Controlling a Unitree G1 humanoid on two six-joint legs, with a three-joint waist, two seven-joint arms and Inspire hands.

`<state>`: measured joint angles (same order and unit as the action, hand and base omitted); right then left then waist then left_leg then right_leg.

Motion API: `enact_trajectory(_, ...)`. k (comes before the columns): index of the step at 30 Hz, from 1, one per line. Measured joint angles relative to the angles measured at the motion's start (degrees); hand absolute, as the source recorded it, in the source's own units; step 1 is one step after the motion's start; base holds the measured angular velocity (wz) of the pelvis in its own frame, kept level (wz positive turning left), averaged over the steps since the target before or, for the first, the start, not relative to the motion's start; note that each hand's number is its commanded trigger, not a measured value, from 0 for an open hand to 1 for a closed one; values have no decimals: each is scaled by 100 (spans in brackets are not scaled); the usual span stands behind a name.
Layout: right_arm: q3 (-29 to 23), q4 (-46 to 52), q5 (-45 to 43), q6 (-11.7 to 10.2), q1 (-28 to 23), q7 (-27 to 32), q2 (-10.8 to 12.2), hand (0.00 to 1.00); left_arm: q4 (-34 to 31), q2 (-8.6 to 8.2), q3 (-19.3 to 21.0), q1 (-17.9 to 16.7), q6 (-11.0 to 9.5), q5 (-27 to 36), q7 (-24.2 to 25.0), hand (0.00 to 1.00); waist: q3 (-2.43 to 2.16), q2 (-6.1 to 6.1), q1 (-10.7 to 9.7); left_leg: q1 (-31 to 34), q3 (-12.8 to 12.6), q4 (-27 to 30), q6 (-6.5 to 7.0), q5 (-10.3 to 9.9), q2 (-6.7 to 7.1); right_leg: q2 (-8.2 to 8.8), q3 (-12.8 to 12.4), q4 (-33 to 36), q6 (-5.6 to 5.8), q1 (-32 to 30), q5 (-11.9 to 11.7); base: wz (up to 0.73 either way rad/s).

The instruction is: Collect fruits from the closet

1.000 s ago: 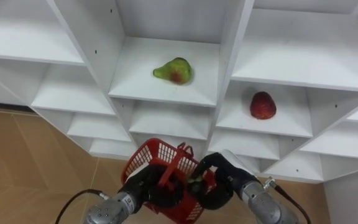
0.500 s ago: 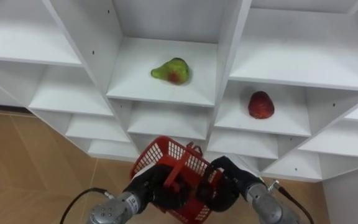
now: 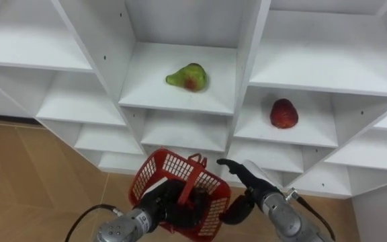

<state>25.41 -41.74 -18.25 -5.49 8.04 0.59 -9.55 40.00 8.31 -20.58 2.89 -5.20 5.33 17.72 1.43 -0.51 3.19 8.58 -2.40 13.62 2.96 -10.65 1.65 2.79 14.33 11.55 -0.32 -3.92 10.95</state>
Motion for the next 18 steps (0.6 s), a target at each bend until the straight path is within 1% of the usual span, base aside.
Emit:
enact_trajectory(4, -34, 4, 1, 0, 0, -2, 5, 0, 64, 3, 0, -12, 46, 0, 28, 100, -7, -4, -11, -3, -5, 9, 9, 8, 6, 6, 0, 11, 2, 0, -1, 0)
enact_trajectory(7, -41, 3, 1, 0, 0, 0, 4, 0, 186, -17, -1, -16, 55, 2, 44, 100, -28, -21, -13, -15, -10, 8, 6, 15, 6, 6, -1, 16, 1, 7, -1, 0)
enact_trajectory(10, -41, -2, 18, 1, -3, 3, -6, 0, 250, -7, 1, -19, 107, 5, 47, 100, -30, -22, -32, -18, -11, 6, 3, 26, 4, 5, -5, 19, 1, 7, -1, 0)
enact_trajectory(14, -37, -2, 21, 2, -28, 4, 20, 0, 315, -9, 2, -23, 107, 1, 40, 100, -46, 2, -61, -38, -35, 0, 3, 30, 5, 5, -3, 22, 1, 23, -1, 0)
enact_trajectory(16, -37, -2, 15, 1, -52, 3, 23, 0, 372, -2, 6, -24, 107, 0, 34, 100, -46, 3, -69, -110, -39, -13, 3, 30, 6, 6, -5, 16, 1, 87, -1, 0)
enact_trajectory(18, -37, -1, 22, 1, -73, 3, 24, 0, 397, 23, 31, -23, 107, -2, 24, 100, -60, 15, -44, -142, -51, -12, 3, 30, 4, 5, -3, 16, 1, 116, -1, 0)
